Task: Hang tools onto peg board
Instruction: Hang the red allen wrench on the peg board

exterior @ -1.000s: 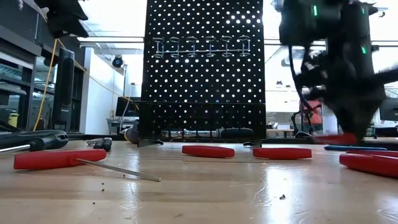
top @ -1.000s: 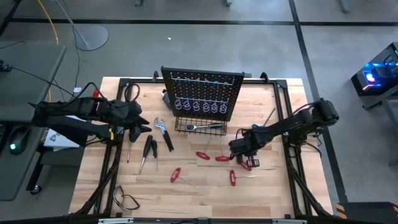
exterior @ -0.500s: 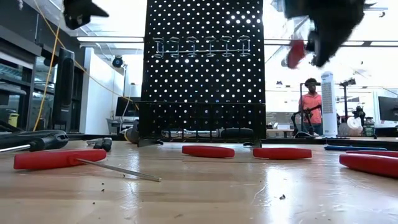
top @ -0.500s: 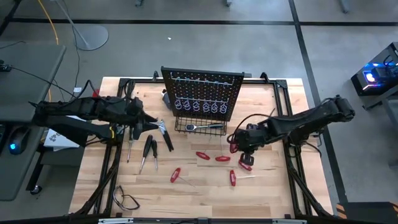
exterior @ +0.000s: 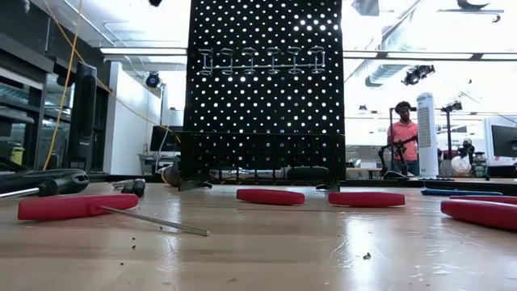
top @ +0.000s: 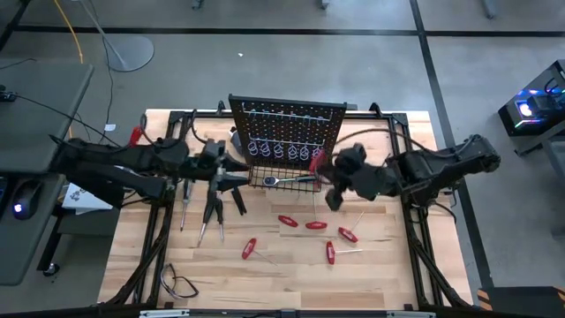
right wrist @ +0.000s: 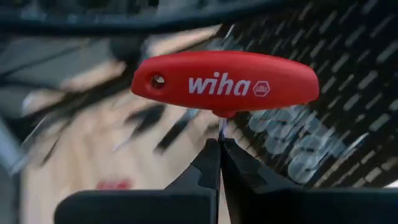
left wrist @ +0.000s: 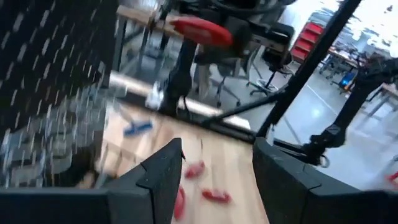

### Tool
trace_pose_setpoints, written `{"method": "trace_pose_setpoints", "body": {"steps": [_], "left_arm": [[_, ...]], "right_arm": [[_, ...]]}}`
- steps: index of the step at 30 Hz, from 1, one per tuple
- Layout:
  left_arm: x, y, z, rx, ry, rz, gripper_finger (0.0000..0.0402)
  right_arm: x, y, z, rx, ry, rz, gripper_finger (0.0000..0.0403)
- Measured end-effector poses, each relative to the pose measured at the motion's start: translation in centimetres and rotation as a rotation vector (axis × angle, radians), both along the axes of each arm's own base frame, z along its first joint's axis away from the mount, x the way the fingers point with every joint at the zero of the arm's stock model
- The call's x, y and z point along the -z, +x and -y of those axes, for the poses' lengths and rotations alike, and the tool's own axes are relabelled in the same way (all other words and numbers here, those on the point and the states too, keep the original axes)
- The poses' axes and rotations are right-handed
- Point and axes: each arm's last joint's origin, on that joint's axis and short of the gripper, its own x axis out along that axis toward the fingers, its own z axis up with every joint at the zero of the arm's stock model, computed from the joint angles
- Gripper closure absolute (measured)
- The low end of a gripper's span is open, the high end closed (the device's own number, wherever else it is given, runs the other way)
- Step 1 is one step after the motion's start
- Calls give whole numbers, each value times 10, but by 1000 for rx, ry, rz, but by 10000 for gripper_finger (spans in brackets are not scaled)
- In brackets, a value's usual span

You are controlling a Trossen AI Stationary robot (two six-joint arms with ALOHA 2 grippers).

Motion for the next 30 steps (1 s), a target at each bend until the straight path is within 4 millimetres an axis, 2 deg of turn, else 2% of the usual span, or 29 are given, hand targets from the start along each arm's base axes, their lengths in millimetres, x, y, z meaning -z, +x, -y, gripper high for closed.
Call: {"method": "trace_pose_setpoints", "body": {"steps": [4,7,12,16,21,30], "left_arm": [[-1,20,2,-3,121,95,222],[0,27,2,-15,127,122,222],[2,27,2,-15,108,98,222],[-2,18,1,-18,83,93,222],[-8,5,-1,-47,96,94,222],[-19,-15,-5,-109,99,139,222]], "right_arm": [[-8,14,3,134,-99,86,403],[-4,23,4,276,-145,139,403],[19,36,0,528,-147,230,403],[42,44,-7,684,-166,338,403],[59,54,0,749,-198,343,403],[61,58,13,741,-308,226,403]]}}
